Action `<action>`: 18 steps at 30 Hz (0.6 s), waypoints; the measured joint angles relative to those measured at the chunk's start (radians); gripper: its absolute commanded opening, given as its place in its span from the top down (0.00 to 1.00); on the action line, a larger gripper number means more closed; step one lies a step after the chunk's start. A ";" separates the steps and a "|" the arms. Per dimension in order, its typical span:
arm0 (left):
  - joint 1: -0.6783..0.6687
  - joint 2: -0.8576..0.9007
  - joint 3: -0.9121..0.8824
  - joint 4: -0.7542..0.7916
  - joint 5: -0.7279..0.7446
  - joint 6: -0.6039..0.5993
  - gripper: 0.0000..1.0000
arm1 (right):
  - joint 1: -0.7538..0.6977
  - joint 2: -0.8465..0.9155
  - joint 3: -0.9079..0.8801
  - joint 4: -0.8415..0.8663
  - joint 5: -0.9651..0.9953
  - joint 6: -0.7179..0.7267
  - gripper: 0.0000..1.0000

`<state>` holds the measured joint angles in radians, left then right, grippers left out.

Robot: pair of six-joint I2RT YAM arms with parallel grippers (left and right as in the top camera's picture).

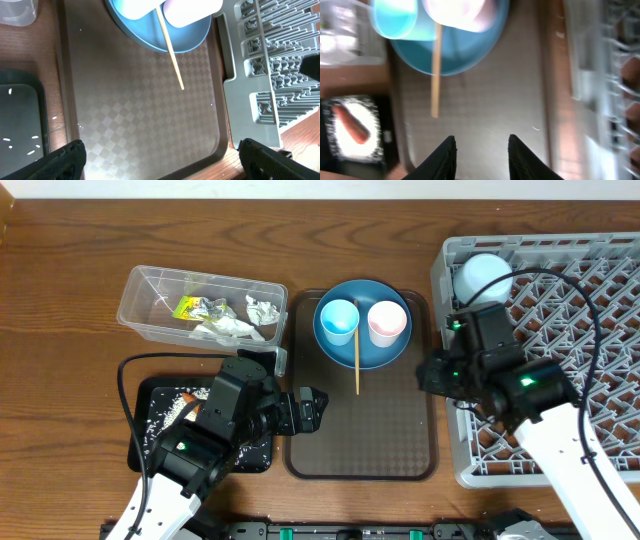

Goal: Sort waste into correct bins and load items into the dishwasher rack
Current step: 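Move the right gripper back over the remaining chopstick on the bowl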

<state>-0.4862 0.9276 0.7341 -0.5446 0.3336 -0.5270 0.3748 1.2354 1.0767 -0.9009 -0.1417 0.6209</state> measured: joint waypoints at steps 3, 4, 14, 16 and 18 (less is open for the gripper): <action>0.000 0.000 0.000 0.000 0.000 0.000 0.00 | 0.066 0.001 -0.035 0.095 0.006 0.042 0.65; 0.000 0.000 0.000 0.000 0.000 0.000 0.00 | 0.087 0.002 -0.051 0.127 0.011 0.053 0.65; 0.000 0.000 0.000 0.000 0.000 0.000 0.00 | 0.183 0.101 -0.179 0.412 0.065 0.097 0.57; 0.000 0.000 0.000 0.000 0.000 0.000 0.00 | 0.183 0.140 -0.184 0.445 0.071 0.099 0.57; 0.000 0.000 0.000 0.000 0.000 0.000 0.00 | 0.194 0.177 -0.184 0.478 0.074 0.101 0.57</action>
<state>-0.4862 0.9276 0.7341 -0.5446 0.3332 -0.5270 0.5686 1.4128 0.8925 -0.4229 -0.0677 0.7223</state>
